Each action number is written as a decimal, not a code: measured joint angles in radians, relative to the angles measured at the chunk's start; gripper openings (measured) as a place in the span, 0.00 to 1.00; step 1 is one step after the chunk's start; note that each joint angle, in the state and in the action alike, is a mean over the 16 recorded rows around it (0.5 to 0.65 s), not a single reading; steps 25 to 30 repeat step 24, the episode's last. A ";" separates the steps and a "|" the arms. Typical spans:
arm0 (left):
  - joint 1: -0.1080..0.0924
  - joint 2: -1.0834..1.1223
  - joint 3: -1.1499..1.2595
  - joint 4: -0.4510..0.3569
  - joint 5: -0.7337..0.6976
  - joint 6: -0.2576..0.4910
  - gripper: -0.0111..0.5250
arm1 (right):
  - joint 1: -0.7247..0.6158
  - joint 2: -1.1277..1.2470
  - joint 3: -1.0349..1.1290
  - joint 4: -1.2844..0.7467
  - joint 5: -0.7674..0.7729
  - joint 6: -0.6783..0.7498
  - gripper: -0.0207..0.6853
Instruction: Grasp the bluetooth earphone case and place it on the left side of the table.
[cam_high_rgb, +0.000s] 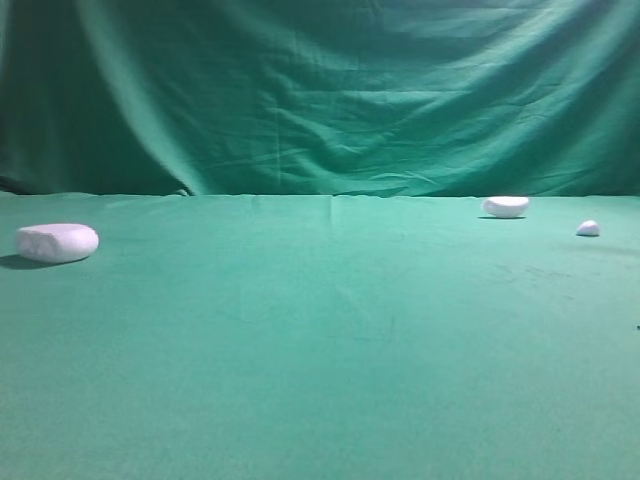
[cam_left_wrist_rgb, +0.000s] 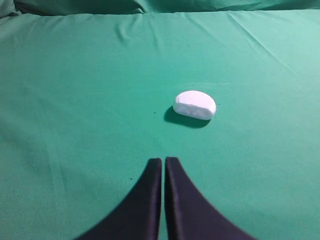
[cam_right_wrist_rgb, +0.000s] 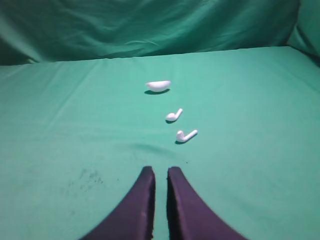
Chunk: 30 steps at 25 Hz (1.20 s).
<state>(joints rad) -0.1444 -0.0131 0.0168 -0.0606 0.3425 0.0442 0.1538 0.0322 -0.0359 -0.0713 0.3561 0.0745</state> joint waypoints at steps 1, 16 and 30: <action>0.000 0.000 0.000 0.000 0.000 0.000 0.02 | -0.013 -0.013 0.014 0.002 -0.002 0.000 0.11; 0.000 0.000 0.000 0.000 0.000 0.000 0.02 | -0.051 -0.044 0.064 0.012 0.013 0.001 0.11; 0.000 0.000 0.000 0.000 0.000 0.000 0.02 | -0.051 -0.044 0.064 0.012 0.013 0.002 0.11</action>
